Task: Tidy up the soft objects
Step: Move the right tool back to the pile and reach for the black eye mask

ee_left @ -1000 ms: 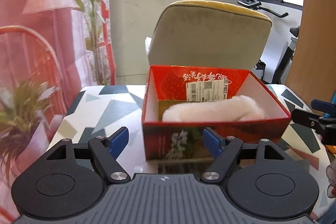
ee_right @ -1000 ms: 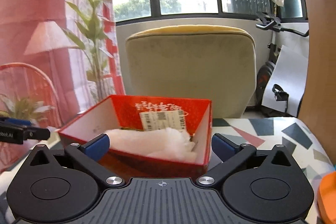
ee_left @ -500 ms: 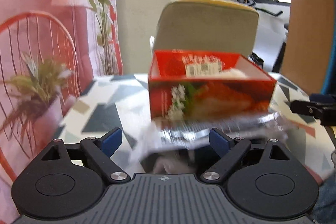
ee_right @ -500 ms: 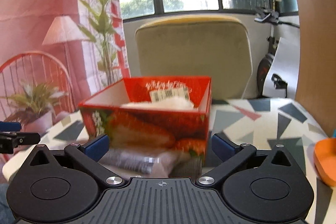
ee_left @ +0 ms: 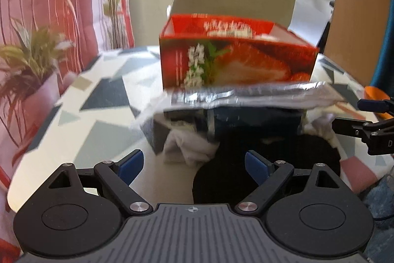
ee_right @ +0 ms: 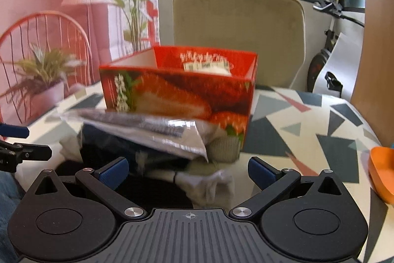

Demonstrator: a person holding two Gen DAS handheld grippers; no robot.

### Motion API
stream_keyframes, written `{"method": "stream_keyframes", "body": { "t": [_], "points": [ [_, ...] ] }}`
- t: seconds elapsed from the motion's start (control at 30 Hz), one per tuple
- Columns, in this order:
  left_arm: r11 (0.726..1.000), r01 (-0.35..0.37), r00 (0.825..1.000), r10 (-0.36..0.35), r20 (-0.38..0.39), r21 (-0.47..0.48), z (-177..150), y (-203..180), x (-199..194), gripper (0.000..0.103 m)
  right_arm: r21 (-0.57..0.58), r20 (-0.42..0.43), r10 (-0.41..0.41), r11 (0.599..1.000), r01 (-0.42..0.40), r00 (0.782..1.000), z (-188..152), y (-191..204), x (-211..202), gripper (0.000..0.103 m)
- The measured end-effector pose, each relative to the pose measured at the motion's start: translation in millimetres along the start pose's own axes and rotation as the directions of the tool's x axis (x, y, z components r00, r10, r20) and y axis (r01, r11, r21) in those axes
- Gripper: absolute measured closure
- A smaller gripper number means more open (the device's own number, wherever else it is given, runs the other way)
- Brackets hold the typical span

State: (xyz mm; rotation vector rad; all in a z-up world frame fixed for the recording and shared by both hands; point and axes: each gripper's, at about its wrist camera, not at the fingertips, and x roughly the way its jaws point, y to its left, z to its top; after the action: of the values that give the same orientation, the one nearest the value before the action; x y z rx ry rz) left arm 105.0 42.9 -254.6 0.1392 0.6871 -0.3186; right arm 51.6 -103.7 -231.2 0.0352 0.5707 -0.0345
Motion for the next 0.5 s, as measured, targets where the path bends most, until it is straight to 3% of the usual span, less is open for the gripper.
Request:
{"method": "stream_keyframes", "body": {
  "t": [0.5],
  "points": [
    [1.0, 0.001, 0.99, -0.002, -0.14, -0.008, -8, 2, 23, 0.012, -0.118, -0.193, -0.007, 0.993, -0.017, 0.981, -28, 17, 33, 0.0]
  ]
}}
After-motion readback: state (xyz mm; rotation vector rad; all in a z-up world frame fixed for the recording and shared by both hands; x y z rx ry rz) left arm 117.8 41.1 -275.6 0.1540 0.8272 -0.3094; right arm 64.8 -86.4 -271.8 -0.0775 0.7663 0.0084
